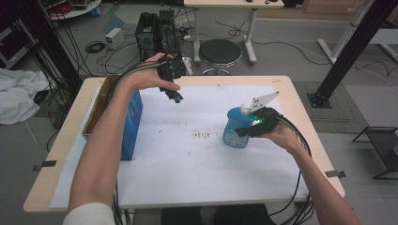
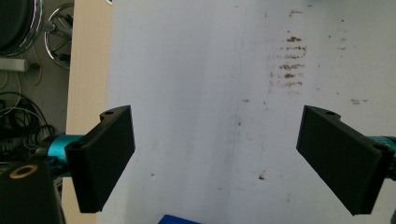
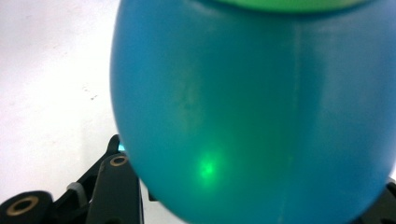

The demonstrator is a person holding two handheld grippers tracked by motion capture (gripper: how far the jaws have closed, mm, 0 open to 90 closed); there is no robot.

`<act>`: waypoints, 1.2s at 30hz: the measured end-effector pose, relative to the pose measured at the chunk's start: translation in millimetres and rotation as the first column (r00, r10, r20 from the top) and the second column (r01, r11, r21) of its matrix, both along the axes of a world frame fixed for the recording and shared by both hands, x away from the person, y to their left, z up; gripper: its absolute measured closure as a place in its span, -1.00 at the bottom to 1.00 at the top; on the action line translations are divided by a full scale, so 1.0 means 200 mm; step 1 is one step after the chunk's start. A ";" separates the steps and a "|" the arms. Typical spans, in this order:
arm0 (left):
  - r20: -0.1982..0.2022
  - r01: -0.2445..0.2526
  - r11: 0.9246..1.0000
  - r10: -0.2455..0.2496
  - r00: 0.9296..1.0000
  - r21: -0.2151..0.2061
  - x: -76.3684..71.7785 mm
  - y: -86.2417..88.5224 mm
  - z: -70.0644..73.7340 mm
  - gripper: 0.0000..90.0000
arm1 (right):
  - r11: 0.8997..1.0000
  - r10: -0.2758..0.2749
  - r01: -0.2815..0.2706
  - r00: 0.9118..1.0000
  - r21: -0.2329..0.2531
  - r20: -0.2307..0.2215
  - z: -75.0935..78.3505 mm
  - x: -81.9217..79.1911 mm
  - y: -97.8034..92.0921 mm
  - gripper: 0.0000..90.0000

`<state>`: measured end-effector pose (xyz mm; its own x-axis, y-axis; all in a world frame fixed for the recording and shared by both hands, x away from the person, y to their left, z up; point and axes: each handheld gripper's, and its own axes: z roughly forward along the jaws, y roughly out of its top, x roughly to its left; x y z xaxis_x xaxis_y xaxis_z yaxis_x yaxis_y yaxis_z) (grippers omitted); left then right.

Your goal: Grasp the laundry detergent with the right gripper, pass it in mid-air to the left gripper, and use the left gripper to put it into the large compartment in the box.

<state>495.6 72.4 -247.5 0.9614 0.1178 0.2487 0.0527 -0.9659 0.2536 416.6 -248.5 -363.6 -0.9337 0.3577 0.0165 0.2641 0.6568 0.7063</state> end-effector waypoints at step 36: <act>-0.132 0.149 0.975 -0.171 0.976 -0.162 -0.36 -0.21 0.15 -0.74 | 0.979 0.203 -0.204 0.978 0.020 0.050 0.22 -0.05 0.28 0.02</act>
